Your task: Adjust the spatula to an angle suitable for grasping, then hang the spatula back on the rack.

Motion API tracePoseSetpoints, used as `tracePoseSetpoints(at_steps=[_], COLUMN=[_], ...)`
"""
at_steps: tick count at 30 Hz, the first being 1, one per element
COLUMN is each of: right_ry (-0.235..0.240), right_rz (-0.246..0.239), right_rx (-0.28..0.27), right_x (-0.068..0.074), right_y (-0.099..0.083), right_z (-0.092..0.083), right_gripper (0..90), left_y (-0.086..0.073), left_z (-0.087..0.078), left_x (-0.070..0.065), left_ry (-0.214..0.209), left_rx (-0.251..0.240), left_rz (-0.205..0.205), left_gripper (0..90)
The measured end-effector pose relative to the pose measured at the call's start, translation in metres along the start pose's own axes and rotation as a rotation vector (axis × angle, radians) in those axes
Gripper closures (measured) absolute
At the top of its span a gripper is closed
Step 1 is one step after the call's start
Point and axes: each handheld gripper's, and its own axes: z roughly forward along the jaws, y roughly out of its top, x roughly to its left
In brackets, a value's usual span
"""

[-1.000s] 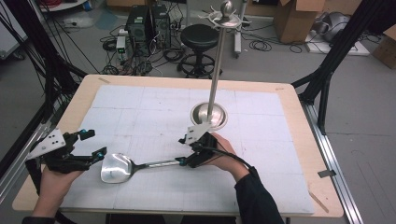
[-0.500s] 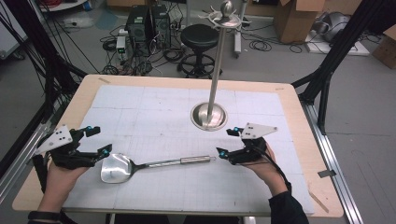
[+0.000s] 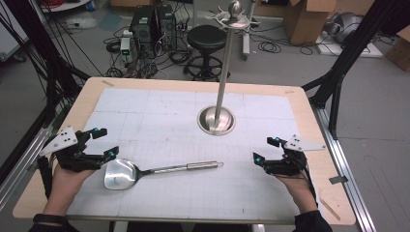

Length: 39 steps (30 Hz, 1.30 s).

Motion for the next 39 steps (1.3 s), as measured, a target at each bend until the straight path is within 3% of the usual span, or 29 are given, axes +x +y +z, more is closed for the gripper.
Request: tracePoseSetpoints(at_steps=[8,22,29,34,39], right_ry=[-0.053,-0.064,-0.065,-0.056,-0.057], right_rz=[0.031,0.032,0.038,0.037,0.037], right_rx=[-0.016,-0.008,-0.01,-0.007,-0.01], right_x=[-0.008,-0.009,-0.011,-0.01,-0.012], right_y=[-0.007,-0.009,-0.01,-0.009,-0.009], right_z=[-0.012,-0.011,-0.01,-0.01,-0.009], right_gripper=[12.7,12.0,12.0,12.0,12.0], left_y=[0.004,0.007,0.01,0.013,0.02], left_z=[0.006,0.01,0.013,0.012,0.018], left_x=[-0.001,-0.003,-0.008,-0.01,-0.013], left_ry=[-0.014,-0.028,-0.054,-0.07,-0.118], left_rx=[0.015,0.024,0.042,0.039,0.064], left_rz=[0.019,0.021,0.047,0.043,0.042], left_gripper=[17.8,17.7,17.4,17.2,15.4])
